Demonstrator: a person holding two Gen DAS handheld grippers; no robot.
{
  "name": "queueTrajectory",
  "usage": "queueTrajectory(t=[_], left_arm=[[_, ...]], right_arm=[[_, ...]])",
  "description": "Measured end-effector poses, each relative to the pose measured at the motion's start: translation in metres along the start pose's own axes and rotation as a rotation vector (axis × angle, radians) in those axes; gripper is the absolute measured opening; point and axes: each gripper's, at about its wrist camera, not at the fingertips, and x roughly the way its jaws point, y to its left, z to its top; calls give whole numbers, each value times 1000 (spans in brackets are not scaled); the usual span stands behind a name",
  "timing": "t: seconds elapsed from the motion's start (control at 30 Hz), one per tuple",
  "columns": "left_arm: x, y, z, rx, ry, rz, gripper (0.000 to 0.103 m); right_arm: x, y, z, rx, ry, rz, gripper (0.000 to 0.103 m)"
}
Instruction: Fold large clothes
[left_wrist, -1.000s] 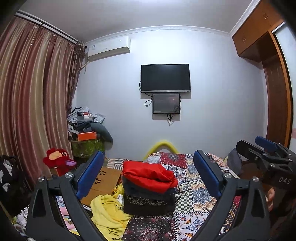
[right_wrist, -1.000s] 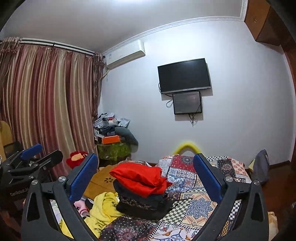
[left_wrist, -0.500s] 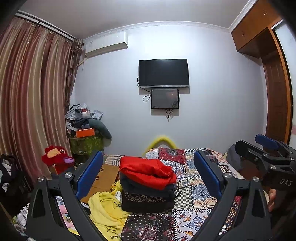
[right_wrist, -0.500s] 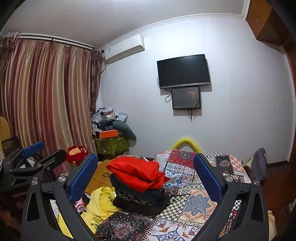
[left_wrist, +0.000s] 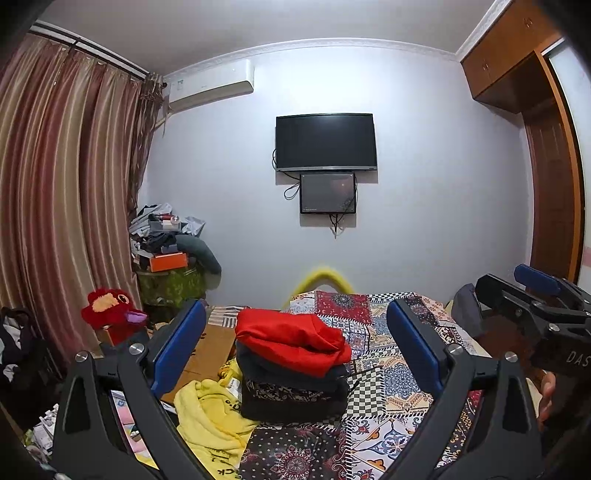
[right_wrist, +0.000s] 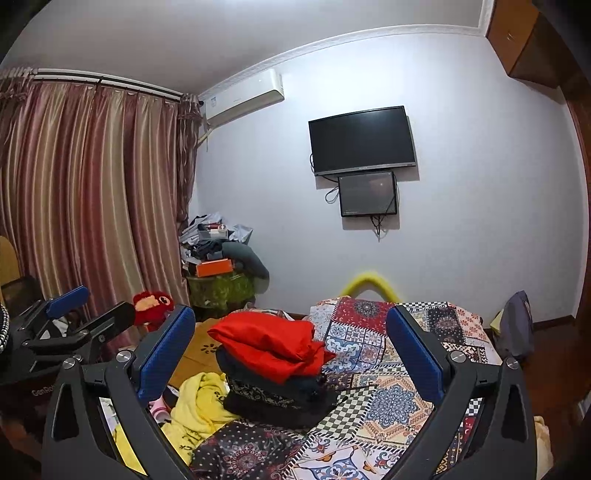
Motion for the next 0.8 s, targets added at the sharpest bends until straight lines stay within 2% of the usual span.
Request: queueTrajectory(t=[0.4, 0.8], left_arm=[[7, 4, -4, -10, 15, -7, 99], [11, 15, -7, -35, 36, -47, 99]], right_arm=[[3, -3, -2, 7, 14, 2, 103], [4, -3, -3, 7, 13, 4, 103]])
